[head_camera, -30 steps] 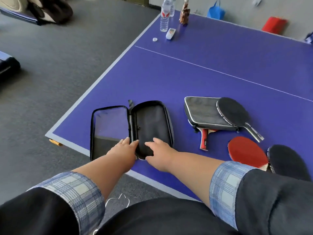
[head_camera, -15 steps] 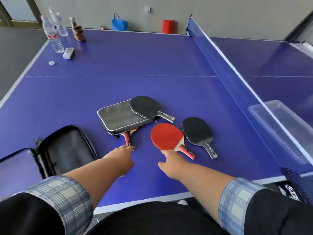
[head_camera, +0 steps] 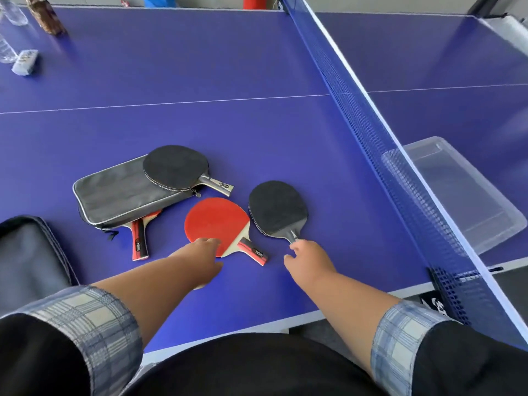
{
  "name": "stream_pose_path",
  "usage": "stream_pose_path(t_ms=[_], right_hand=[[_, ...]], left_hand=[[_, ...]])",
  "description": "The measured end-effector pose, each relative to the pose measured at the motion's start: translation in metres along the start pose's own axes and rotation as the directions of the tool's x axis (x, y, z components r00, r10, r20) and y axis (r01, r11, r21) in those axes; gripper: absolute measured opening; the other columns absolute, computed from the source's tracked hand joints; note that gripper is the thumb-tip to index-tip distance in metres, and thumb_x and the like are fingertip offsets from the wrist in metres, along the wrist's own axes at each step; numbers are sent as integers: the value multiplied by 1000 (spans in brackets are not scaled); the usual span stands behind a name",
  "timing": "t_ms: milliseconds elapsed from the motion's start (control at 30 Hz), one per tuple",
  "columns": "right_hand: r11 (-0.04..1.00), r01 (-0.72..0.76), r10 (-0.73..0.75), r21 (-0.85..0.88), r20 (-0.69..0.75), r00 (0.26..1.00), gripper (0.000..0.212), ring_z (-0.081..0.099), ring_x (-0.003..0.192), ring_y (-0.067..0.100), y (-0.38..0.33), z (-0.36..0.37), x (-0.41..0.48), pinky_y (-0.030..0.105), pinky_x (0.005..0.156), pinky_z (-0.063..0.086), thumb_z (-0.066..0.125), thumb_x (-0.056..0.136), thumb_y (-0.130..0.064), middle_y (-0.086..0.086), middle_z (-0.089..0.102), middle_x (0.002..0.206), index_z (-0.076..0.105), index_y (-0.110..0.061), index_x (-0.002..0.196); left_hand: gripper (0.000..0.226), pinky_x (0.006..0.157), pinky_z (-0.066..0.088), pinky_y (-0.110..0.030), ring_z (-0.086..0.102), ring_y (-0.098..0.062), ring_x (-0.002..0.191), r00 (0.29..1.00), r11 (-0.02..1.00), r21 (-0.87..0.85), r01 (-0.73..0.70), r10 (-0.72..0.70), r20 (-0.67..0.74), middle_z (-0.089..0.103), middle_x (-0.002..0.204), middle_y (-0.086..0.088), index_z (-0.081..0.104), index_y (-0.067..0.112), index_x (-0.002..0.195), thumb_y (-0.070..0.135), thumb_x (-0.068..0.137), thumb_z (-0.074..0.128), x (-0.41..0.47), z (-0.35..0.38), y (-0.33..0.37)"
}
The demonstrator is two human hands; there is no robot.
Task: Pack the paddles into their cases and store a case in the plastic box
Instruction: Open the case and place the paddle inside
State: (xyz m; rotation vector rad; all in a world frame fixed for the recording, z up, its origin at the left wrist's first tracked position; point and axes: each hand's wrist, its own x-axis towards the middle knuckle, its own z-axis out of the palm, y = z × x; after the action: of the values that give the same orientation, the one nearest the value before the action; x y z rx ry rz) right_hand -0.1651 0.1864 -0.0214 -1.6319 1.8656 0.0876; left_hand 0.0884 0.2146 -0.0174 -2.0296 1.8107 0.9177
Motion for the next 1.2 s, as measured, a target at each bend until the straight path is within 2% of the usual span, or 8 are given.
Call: stream_pose_path(t_ms=[267, 500, 600, 667, 833, 933, 1033, 1200], right_hand=[[994, -107, 108, -25, 39, 993, 56, 64, 101, 31, 18, -13, 70, 42, 81, 58, 78, 77, -40, 6, 59, 116, 48, -13, 117], [986, -157, 143, 51, 200, 969, 38, 55, 57, 16, 0, -10, 86, 22, 46, 35, 66, 78, -34, -1, 57, 78, 45, -16, 103], [978, -84, 24, 188, 299, 954, 18, 55, 74, 26, -7, -12, 76, 34, 64, 48, 50, 90, -32, 4, 54, 86, 51, -14, 93], [964, -20, -75, 267, 341, 937, 18, 56, 77, 26, -9, -14, 66, 39, 72, 54, 47, 93, -33, 6, 56, 86, 48, -18, 82], [972, 68, -141, 226, 325, 935, 23, 58, 84, 19, -36, -16, 54, 23, 55, 42, 54, 93, -42, 2, 54, 94, 47, -21, 95], [961, 159, -223, 227, 293, 930, 27, 55, 74, 15, -63, -11, 50, 28, 57, 45, 59, 87, -42, 0, 53, 85, 45, -20, 92], [951, 247, -294, 187, 301, 907, 28, 52, 68, 18, -95, 5, 36, 33, 59, 45, 59, 85, -42, 2, 53, 79, 44, -19, 85], [903, 417, -425, 102, 338, 839, 32, 59, 73, 21, -165, 49, -1, 37, 63, 48, 61, 87, -49, 0, 57, 81, 47, -21, 86]], left_hand=[[51, 87, 44, -32, 53, -24, 124, 998, 988, -140, 62, -60, 20, 44, 148, 4, 35, 33, 148, 34, 98, 45, 31, 1, 65], [45, 78, 53, -36, 59, -25, 100, 982, 886, -424, 189, -170, 82, 58, 127, -1, 38, 27, 146, 31, 101, 41, 43, -12, 97], [48, 78, 53, -36, 55, -27, 108, 942, 709, -637, 302, -325, 85, 49, 139, -7, 37, 21, 146, 32, 100, 45, 44, -22, 104], [55, 91, 50, -37, 52, -29, 116, 948, 723, -638, 263, -315, 33, 46, 139, -11, 35, 17, 147, 30, 97, 55, 48, -29, 104], [33, 71, 57, -37, 67, -25, 85, 795, 150, -944, 295, -587, 155, 64, 100, -6, 56, 19, 119, 43, 99, 46, 48, -52, 92], [27, 73, 56, -39, 65, -27, 86, 774, 138, -961, 241, -624, 105, 64, 96, -6, 54, 23, 107, 45, 98, 42, 35, -54, 63], [26, 81, 60, -50, 71, -33, 95, 788, -19, -994, 108, -608, 97, 68, 106, -12, 58, 17, 112, 36, 98, 48, 12, -51, 24], [28, 68, 62, -38, 72, -23, 88, 755, -158, -981, -113, -656, 19, 69, 107, -8, 59, 11, 123, 24, 98, 53, -42, -33, -62]])
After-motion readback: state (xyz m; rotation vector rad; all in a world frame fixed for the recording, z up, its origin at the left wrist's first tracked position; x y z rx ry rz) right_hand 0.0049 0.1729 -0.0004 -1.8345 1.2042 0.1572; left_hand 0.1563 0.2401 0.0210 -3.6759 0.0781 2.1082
